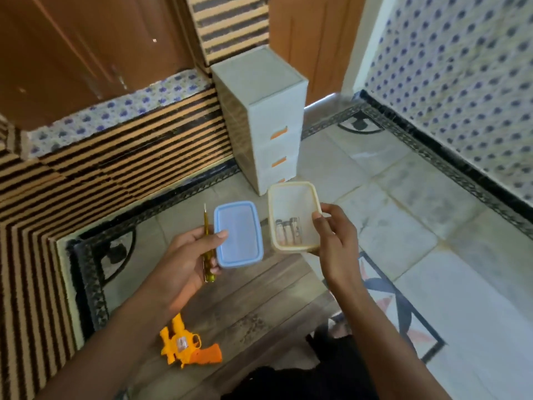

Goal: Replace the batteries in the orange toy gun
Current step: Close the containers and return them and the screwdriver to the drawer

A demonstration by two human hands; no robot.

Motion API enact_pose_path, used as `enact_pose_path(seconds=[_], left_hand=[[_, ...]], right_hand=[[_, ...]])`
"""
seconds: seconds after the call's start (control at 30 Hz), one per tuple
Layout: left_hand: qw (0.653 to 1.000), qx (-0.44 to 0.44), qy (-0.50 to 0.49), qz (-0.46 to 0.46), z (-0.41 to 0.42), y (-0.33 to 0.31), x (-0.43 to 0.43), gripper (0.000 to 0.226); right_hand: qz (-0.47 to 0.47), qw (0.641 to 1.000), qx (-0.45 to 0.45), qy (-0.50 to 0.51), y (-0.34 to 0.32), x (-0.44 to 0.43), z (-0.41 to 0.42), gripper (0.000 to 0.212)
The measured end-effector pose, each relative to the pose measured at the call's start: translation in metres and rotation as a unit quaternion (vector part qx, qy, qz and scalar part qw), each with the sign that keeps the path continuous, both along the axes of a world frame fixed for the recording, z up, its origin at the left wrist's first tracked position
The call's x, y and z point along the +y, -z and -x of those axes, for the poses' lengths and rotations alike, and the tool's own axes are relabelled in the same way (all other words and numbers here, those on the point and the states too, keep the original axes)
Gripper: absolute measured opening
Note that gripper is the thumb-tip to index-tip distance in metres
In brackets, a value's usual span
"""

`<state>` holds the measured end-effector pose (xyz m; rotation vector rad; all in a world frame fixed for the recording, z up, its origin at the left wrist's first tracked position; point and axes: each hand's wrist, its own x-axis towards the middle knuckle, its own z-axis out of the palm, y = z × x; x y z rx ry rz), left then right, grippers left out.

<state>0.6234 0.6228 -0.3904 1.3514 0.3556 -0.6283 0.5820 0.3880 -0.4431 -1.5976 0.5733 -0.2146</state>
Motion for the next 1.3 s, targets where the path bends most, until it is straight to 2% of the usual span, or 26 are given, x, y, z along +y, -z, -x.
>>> enact_pose_path(seconds=[0.1,0.33,0.5,0.6,0.67,0.8,0.93,1.2,1.3], left_hand=[[1.000,-0.001,0.022,-0.007,-0.017,-0.006,-0.059,0.026],[0.998,0.012,0.062,0.001,-0.043,-0.006,-0.236,0.033],[0.995,0.023,0.093,0.014,-0.056,-0.002,-0.371,0.028],[0.993,0.025,0.115,0.019,-0.061,-0.002,-0.421,0.030],[0.990,0.023,0.136,0.012,-0.068,0.000,-0.454,0.023],[0.987,0.015,0.159,0.008,-0.084,-0.001,-0.488,0.021],[0.987,0.008,0.163,0.011,-0.106,-0.005,-0.504,0.030],[0.995,0.012,0.096,0.017,-0.181,0.000,-0.503,0.027],[0.998,0.005,0.068,0.015,-0.221,0.001,-0.493,0.040]], right_hand=[[-0.015,0.999,-0.009,0.034,-0.003,-0.055,0.000,0.024],[-0.011,0.996,-0.031,0.080,-0.015,-0.230,-0.004,0.024],[-0.022,0.994,-0.009,0.111,-0.024,-0.350,-0.005,0.023],[-0.010,0.991,-0.007,0.130,-0.028,-0.392,-0.007,0.018],[-0.018,0.989,-0.011,0.148,-0.029,-0.420,-0.010,0.019],[-0.025,0.985,-0.018,0.171,-0.031,-0.451,-0.018,0.022],[-0.023,0.986,-0.022,0.166,-0.032,-0.473,-0.035,0.021],[-0.046,0.995,-0.031,0.086,-0.031,-0.494,-0.130,0.014],[-0.058,0.997,-0.022,0.035,-0.030,-0.492,-0.179,0.016]])
